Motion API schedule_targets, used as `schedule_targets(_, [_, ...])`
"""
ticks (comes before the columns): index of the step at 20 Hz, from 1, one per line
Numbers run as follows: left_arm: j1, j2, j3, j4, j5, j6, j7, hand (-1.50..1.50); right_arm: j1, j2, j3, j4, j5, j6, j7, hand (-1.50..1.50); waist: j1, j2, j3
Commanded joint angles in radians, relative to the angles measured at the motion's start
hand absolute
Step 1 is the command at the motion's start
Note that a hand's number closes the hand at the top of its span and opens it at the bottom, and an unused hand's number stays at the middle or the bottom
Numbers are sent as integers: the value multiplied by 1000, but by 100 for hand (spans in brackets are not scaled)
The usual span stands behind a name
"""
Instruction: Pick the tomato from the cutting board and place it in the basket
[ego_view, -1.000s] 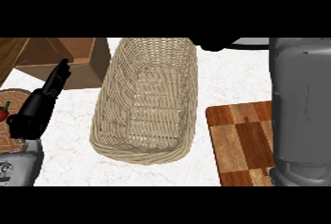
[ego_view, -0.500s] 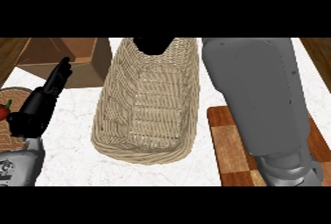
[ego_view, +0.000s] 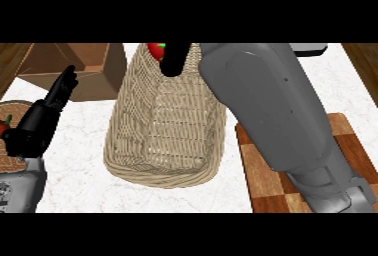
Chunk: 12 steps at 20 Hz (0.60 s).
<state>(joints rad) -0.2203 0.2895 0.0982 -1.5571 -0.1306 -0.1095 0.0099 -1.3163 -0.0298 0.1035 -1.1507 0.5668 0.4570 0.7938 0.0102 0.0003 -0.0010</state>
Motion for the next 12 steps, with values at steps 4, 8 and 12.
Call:
schedule_targets(4, [15, -15, 1, -20, -7, 7, -1, 0, -16, -18, 80, 31, 50, 114, -25, 150, -1, -1, 0])
schedule_targets(8, [-37, -56, -38, -16, -38, 34, 52, 0, 19, 9, 23, 91, 17, 82, -71, -150, -3, 2, 1])
schedule_targets(12, [-41, -23, -12, 21, -29, 1, 15, 0, -6, 28, -4, 41, -60, 104, -3, -150, -5, 0, 1])
